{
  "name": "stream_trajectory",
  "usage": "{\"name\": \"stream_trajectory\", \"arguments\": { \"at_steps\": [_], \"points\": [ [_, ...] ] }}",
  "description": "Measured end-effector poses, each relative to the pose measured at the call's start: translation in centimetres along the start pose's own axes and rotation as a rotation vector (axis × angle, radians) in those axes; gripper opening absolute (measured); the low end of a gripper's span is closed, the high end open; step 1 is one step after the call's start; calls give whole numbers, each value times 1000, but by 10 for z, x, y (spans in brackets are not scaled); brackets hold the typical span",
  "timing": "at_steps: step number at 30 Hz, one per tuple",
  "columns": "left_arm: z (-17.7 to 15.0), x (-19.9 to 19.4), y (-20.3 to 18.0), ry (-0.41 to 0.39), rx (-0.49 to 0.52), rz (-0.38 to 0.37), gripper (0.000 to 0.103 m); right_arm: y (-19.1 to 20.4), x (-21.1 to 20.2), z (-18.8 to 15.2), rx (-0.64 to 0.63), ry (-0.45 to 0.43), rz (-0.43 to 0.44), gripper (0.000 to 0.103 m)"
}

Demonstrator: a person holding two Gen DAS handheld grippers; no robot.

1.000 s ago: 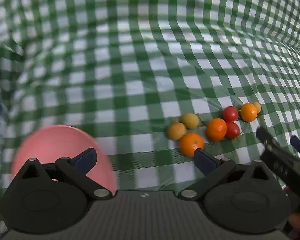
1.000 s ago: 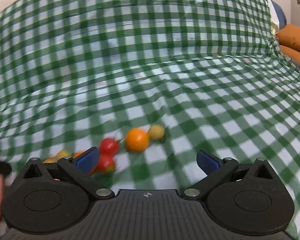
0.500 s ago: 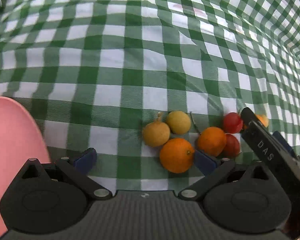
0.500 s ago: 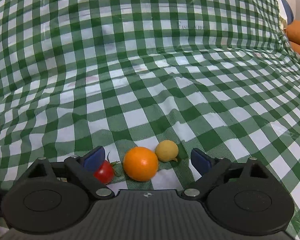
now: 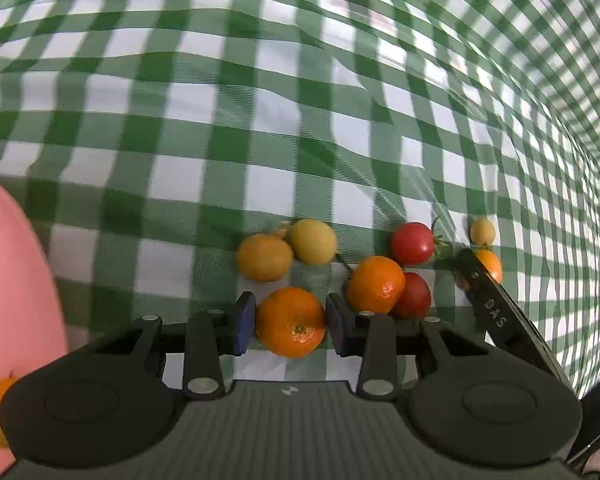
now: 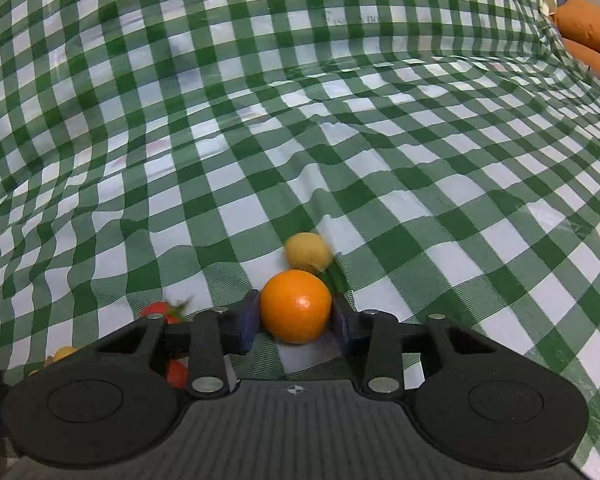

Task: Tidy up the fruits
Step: 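Grasp an orange with the left tool while the right tool grasps another orange, then carry both oranges over the pink plate and open both tools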

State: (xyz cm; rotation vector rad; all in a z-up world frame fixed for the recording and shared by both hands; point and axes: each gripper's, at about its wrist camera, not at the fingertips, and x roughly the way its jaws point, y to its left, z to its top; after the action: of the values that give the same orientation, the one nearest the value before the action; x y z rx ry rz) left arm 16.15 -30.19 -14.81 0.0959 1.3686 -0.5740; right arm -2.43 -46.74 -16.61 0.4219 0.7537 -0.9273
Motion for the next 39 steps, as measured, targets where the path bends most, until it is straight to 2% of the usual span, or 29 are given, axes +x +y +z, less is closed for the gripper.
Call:
{"name": "stream_trajectory", "arguments": {
  "at_steps": [6, 9, 14, 18, 22, 24, 30, 36, 39],
  "points": [
    [-11, -15, 14, -12, -4, 3, 43, -5, -4, 1, 8, -6, -13, 39],
    [-20, -32, 19, -34, 11, -1, 43, -7, -19, 4, 15, -70, -23, 39],
    [-49, -86, 24, -97, 70, -13, 43, -15, -67, 8, 17, -176, -30, 39],
    [-80, -132, 34, -157, 115, 2, 43, -16, -123, -3, -5, -226, 22, 39],
    [-115, -171, 49, -177, 126, 28, 43, -12, -191, -36, -65, -243, 72, 39],
    [-134, -187, 57, -180, 131, 47, 43, -5, -218, -53, -111, -230, 100, 39],
    [-181, -234, 93, -197, 117, 132, 43, 30, -291, -94, -223, -165, 262, 39],
    [-225, -276, 132, -256, 60, 116, 43, 68, -347, -120, -264, -121, 401, 39],
    [-246, -292, 148, -282, 44, 110, 43, 86, -375, -133, -331, -157, 414, 39]
  ]
}}
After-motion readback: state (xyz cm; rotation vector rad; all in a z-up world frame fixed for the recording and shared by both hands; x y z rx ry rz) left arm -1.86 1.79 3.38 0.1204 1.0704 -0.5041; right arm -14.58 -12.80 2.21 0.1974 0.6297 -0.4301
